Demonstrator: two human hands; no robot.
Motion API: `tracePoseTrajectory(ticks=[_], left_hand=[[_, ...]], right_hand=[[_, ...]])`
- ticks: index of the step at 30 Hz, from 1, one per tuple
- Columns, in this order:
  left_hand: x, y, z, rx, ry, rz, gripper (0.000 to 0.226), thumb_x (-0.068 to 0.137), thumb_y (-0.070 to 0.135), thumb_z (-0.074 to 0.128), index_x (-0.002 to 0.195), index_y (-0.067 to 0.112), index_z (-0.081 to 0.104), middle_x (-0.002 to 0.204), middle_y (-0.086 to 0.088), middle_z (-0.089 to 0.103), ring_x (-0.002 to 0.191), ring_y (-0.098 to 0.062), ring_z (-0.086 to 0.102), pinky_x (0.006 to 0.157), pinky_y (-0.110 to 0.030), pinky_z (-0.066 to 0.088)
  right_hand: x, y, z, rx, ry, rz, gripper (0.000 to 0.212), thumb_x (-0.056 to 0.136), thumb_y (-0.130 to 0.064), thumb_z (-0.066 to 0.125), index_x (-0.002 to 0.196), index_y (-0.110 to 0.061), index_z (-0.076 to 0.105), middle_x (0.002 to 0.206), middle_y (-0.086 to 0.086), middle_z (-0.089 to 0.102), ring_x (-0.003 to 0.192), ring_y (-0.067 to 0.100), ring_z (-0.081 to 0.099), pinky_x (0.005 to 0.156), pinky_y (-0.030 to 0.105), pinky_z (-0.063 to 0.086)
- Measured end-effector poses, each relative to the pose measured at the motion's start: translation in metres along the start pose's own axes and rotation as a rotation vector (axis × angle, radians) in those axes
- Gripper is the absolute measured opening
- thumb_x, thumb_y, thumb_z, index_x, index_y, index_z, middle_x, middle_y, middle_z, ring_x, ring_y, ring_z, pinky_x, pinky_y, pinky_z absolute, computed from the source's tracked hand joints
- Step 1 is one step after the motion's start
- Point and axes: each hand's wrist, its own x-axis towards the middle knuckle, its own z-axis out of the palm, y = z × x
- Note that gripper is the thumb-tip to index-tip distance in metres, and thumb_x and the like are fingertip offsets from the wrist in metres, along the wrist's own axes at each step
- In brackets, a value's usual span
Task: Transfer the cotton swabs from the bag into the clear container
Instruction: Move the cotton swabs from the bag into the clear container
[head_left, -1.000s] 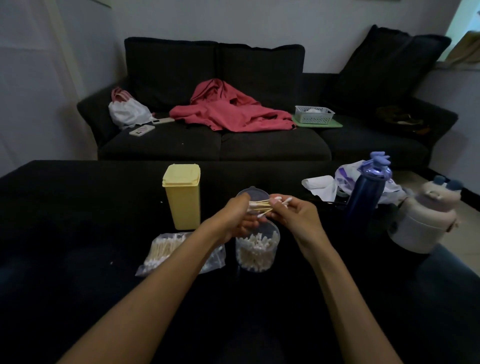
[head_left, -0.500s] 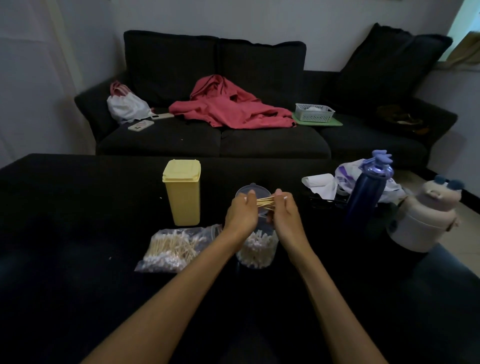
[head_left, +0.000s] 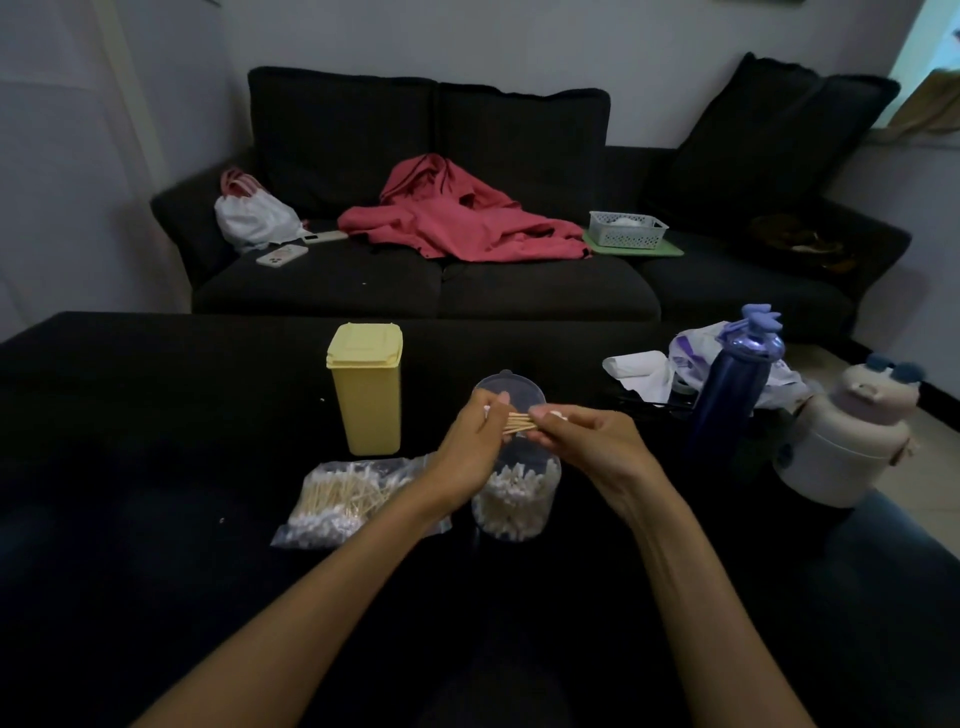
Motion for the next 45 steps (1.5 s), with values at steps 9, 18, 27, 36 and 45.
tracePoseTrajectory(ticks=[9,18,27,36,45], left_hand=[[0.014,-0.013,-0.050,0.712,-0.258,-0.193,0.059,0.087,0.021,0.065,0.139,0.012,0.040,0.139,-0.010,0.047,0.131,-0.025,0.041,0.108,-0.043,0.037],[0.013,-0.035,-0.017,0.825,-0.280,-0.067,0.083,0.063,0.061,0.076,0.131,0.025,0.046,0.134,0.007,0.052,0.128,-0.015,0.044,0.115,-0.050,0.004],[-0.021,-0.041,-0.001,0.567,0.211,0.261,0.085,0.052,0.061,0.080,0.123,0.030,0.044,0.112,0.017,0.054,0.100,-0.001,0.047,0.101,-0.031,0.035],[-0.023,-0.049,0.008,0.539,0.247,0.179,0.104,0.048,0.082,0.047,0.136,0.029,0.039,0.130,0.008,0.045,0.120,-0.008,0.041,0.101,-0.021,0.026],[-0.031,-0.030,0.003,0.547,0.332,0.289,0.086,0.055,0.069,0.060,0.126,0.021,0.050,0.117,0.002,0.055,0.106,-0.013,0.048,0.095,-0.033,0.040]], right_hand=[[-0.013,-0.008,-0.022,-0.107,0.098,-0.064,0.008,0.085,-0.002,0.063,0.085,-0.006,0.070,0.085,0.010,0.070,0.074,0.013,0.067,0.067,0.016,0.057],[-0.005,0.000,-0.019,-0.192,0.118,-0.086,0.009,0.084,-0.001,0.065,0.090,0.002,0.071,0.080,0.011,0.070,0.067,0.013,0.066,0.066,0.016,0.057],[-0.009,-0.006,-0.012,-0.351,0.174,-0.149,0.002,0.080,-0.012,0.072,0.081,-0.012,0.074,0.081,0.013,0.073,0.077,0.020,0.071,0.084,0.036,0.057],[-0.011,0.009,0.021,-0.844,0.292,-0.303,0.025,0.079,-0.039,0.071,0.099,-0.025,0.073,0.097,-0.001,0.072,0.090,0.015,0.066,0.081,0.034,0.055],[-0.013,0.003,0.031,-1.114,0.128,-0.279,0.030,0.082,-0.037,0.067,0.111,-0.031,0.068,0.116,0.002,0.065,0.108,0.019,0.056,0.097,0.039,0.045]])
